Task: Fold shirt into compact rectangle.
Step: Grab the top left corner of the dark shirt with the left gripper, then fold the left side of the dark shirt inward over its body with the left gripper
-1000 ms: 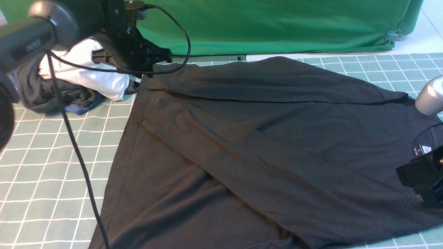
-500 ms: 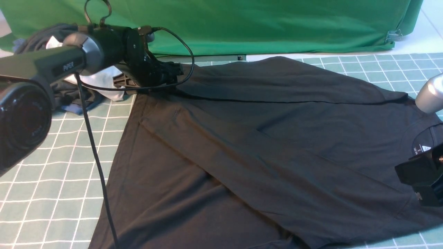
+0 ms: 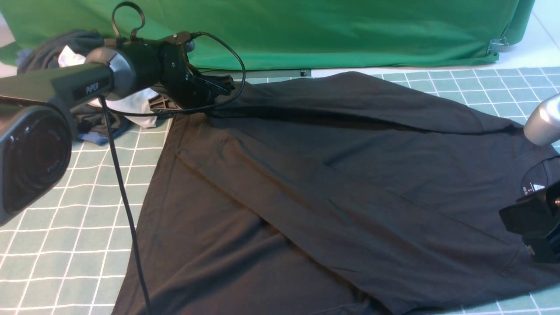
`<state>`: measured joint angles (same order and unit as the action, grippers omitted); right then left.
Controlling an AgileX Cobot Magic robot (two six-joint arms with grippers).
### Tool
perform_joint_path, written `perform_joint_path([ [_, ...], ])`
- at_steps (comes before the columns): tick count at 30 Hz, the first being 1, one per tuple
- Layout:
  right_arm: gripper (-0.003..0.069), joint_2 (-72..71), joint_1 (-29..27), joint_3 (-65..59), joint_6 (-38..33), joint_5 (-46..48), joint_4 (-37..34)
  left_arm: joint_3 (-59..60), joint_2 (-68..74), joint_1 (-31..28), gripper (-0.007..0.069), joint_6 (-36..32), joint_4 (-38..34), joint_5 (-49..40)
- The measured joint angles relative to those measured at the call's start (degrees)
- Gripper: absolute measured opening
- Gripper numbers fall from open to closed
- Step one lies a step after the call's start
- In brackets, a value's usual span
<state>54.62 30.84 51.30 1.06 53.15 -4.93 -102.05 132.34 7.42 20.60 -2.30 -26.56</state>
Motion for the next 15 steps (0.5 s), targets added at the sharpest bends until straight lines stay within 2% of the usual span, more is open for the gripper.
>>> perform_joint_path([
  [6,0.0197,0.0,0.0,0.0,-1.1,0.0,0.0,0.0,-3.1,0.0,0.0045,-3.7,-0.9,-5.1],
  [11,0.0197,0.0,0.0,0.0,-1.4,-2.3,0.9,0.0,-10.1,0.0,0.0045,-10.2,-4.0,-13.8],
  [15,0.0197,0.0,0.0,0.0,-1.1,-5.1,3.4,0.0,-14.1,0.0,0.0045,-12.0,-5.4,-21.4],
])
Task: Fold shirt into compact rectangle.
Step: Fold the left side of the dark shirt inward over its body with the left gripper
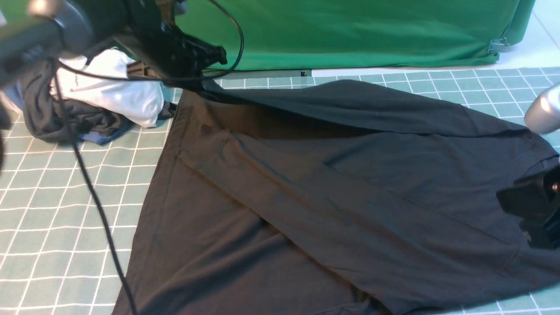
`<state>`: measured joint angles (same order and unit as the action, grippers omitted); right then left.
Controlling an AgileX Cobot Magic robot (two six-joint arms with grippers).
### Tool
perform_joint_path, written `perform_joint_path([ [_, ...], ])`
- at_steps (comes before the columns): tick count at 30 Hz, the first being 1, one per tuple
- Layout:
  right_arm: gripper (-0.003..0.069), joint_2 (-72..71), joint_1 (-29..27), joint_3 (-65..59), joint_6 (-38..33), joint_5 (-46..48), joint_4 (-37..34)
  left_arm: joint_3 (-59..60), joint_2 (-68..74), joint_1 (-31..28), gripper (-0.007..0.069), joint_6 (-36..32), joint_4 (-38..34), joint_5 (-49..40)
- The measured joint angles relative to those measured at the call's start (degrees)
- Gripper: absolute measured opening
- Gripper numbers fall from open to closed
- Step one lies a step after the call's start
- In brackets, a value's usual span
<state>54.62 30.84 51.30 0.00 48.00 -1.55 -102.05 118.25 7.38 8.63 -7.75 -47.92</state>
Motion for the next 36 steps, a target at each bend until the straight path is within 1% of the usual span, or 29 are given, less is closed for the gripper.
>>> perform_joint_path([
  [5,0.0197,0.0,0.0,0.0,4.4,-1.8,7.2,0.5,-2.3,0.2,0.0045,-0.4,-1.0,-9.1],
  [8,0.0197,0.0,0.0,0.0,6.4,-1.9,10.0,2.9,-4.0,1.4,0.0045,-0.4,0.0,-11.5],
  [13,0.0206,0.0,0.0,0.0,7.2,-1.9,10.9,11.2,-9.1,3.9,0.0045,0.0,0.2,-11.2],
  [17,0.0213,0.0,0.0,0.0,7.2,-1.9,11.0,20.1,-14.5,5.5,0.0045,1.5,0.2,-9.7],
  [18,0.0216,0.0,0.0,0.0,7.2,-1.9,11.0,23.3,-16.3,6.1,0.0045,2.3,0.7,-8.8],
  [24,0.0225,0.0,0.0,0.0,7.2,-1.9,11.0,33.3,-20.1,9.4,0.0045,6.4,4.3,-7.3],
  [26,0.0227,0.0,0.0,0.0,7.2,-1.9,11.0,35.0,-20.2,9.9,0.0045,6.8,4.3,-7.0],
  [30,0.0227,0.0,0.0,0.0,7.2,-1.9,11.0,38.7,-20.2,11.1,0.0046,7.5,1.7,-4.0],
  [34,0.0234,0.0,0.0,0.0,7.2,-1.9,11.0,39.2,-20.3,11.7,0.0088,7.4,0.7,-4.1],
  [36,0.0236,0.0,0.0,0.0,7.2,-1.9,11.0,39.2,-20.3,11.8,0.0147,7.3,1.9,-5.2],
])
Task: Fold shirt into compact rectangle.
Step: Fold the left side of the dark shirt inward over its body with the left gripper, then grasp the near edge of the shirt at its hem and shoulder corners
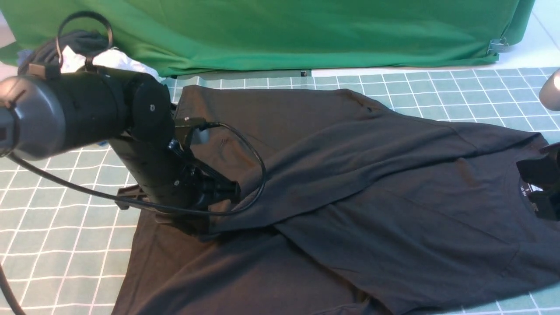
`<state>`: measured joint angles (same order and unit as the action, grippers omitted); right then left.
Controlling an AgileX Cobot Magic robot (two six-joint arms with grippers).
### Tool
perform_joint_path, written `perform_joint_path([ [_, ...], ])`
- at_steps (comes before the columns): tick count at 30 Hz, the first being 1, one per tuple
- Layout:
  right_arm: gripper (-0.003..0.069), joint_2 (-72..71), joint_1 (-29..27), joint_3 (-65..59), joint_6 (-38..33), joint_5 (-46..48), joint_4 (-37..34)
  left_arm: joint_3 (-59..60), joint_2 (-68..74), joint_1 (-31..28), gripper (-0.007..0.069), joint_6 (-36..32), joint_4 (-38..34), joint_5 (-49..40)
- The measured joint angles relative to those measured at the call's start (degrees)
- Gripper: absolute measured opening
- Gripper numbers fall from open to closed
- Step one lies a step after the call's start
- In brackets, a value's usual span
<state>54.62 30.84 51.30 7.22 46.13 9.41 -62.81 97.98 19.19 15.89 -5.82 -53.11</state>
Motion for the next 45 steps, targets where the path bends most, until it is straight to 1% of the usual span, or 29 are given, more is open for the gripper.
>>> perform_joint_path([
  [1,0.0237,0.0,0.0,0.0,0.0,0.1,0.0,0.0,0.0,0.0,0.0186,0.0,1.5,-1.1],
  [2,0.0237,0.0,0.0,0.0,0.0,0.1,0.0,0.0,0.0,0.0,0.0195,0.0,1.7,-1.3],
  [3,0.0237,0.0,0.0,0.0,0.0,0.2,0.0,-0.5,0.0,0.1,0.0277,0.0,4.0,-3.8],
  [4,0.0237,0.0,0.0,0.0,0.0,0.3,0.0,-0.6,0.0,0.2,0.0287,0.0,4.5,-4.5],
  [5,0.0238,0.0,0.0,0.0,0.0,0.4,0.0,-1.5,-0.1,0.2,0.0372,-0.1,6.7,-7.4],
  [8,0.0239,0.0,0.0,0.0,0.3,0.4,-0.2,-3.9,-0.2,0.2,0.0488,-0.2,10.1,-13.0],
  [10,0.0239,0.0,0.0,0.0,0.3,0.4,-0.3,-5.3,-0.6,0.2,0.0538,-0.2,11.1,-15.2],
  [12,0.0239,0.0,0.0,0.0,0.3,0.5,-0.5,-6.5,-1.3,0.2,0.0571,-0.2,11.5,-15.5],
  [15,0.0239,0.0,0.0,0.0,0.4,0.5,-0.7,-7.1,-2.2,0.2,0.0589,-0.2,11.6,-10.8],
  [18,0.0239,0.0,0.0,0.0,0.5,0.6,-0.8,-7.1,-1.5,0.2,0.0577,-0.3,11.7,-6.2],
  [22,0.0239,0.0,0.0,0.0,0.9,1.0,-0.9,-7.1,2.3,0.2,0.0554,-2.1,12.3,-0.5],
  [31,0.0239,0.0,0.0,0.0,1.2,1.2,-0.9,-7.0,9.9,0.2,0.0541,-2.9,16.3,2.0],
  [35,0.0239,0.0,0.0,0.0,1.2,1.2,-0.9,-7.0,11.3,0.2,0.0535,-2.9,15.6,2.6],
  [38,0.0239,0.0,0.0,0.0,1.2,1.2,-0.9,-7.0,12.1,0.2,0.0503,-3.6,14.0,2.6],
  [39,0.0239,0.0,0.0,0.0,1.2,1.3,-0.9,-7.0,12.2,0.2,0.0468,-4.4,13.3,2.6],
  [40,0.0239,0.0,0.0,0.0,1.2,1.3,-0.9,-7.0,12.2,0.2,0.0462,-4.6,13.2,2.6],
  [44,0.0239,0.0,0.0,0.0,1.2,1.3,-0.9,-7.2,12.4,0.2,0.0244,-6.7,11.1,3.0],
  [45,0.0239,0.0,0.0,0.0,1.2,1.3,-0.9,-7.2,12.4,0.2,0.0160,-7.6,10.6,3.0],
])
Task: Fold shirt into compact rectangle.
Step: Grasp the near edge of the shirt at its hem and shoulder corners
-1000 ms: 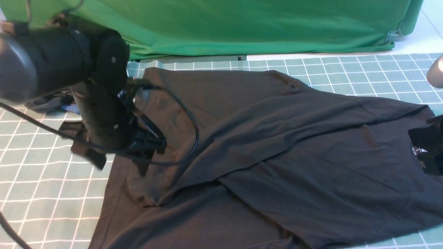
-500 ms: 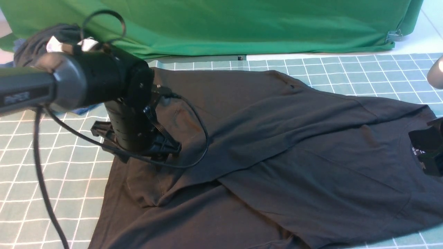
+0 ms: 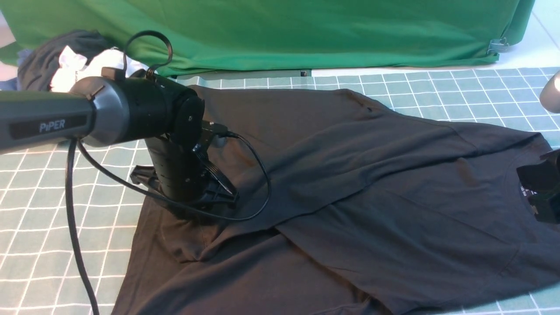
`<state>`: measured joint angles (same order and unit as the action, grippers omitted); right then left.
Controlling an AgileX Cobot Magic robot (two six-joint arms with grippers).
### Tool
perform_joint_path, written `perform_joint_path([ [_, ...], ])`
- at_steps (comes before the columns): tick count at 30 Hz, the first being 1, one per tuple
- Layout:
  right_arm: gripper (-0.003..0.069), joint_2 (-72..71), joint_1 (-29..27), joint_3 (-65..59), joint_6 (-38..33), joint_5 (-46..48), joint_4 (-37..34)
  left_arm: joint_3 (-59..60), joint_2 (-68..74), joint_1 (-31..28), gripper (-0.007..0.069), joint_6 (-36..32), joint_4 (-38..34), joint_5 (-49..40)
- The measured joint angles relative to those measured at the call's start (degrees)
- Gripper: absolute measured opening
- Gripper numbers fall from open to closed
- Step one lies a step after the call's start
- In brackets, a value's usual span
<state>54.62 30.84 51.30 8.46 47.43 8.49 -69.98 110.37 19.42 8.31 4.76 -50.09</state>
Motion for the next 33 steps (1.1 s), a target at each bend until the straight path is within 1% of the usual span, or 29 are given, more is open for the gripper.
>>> perform_joint_path([
  [1,0.0239,0.0,0.0,0.0,0.0,0.0,0.0,0.0,0.0,0.0,0.0102,-0.5,-0.2,0.0],
  [2,0.0239,0.0,0.0,0.0,0.0,0.0,0.0,-0.1,0.0,0.0,0.0067,-0.8,-0.3,-0.3],
  [4,0.0239,0.0,0.0,0.0,0.0,0.1,0.0,-0.1,-0.2,0.0,0.0045,-1.1,-0.3,-1.2],
  [8,0.0239,0.0,0.0,0.0,0.0,0.2,0.0,0.0,-2.1,0.0,0.0041,-1.2,0.1,-4.4],
  [12,0.0239,0.0,0.0,0.0,0.0,0.2,0.0,0.0,-7.5,-0.1,0.0041,0.5,1.1,-7.2],
  [16,0.0239,0.0,0.0,0.0,0.0,0.4,0.0,0.0,-9.2,-2.0,0.0041,1.8,1.9,-8.9],
  [20,0.0240,0.0,0.0,0.0,0.0,0.4,0.0,0.0,-9.1,-3.6,0.0041,1.8,2.4,-9.4],
  [24,0.0240,0.0,0.0,0.0,0.0,0.4,0.0,0.0,-9.1,-4.2,0.0053,1.8,2.7,-7.7],
  [28,0.0241,0.0,0.0,0.0,0.0,0.4,0.0,0.0,-9.1,-4.2,0.0128,1.8,3.7,-5.7],
  [30,0.0241,0.0,0.0,0.0,0.0,0.4,0.0,-0.5,-9.1,-4.2,0.0226,1.8,4.4,-7.8],
  [32,0.0241,0.0,0.0,0.0,0.0,0.4,0.0,-1.8,-9.1,-4.2,0.0302,1.8,5.6,-13.0],
  [33,0.0241,0.0,0.0,0.0,0.0,0.4,0.0,-1.8,-9.1,-4.2,0.0309,1.8,5.6,-13.6],
])
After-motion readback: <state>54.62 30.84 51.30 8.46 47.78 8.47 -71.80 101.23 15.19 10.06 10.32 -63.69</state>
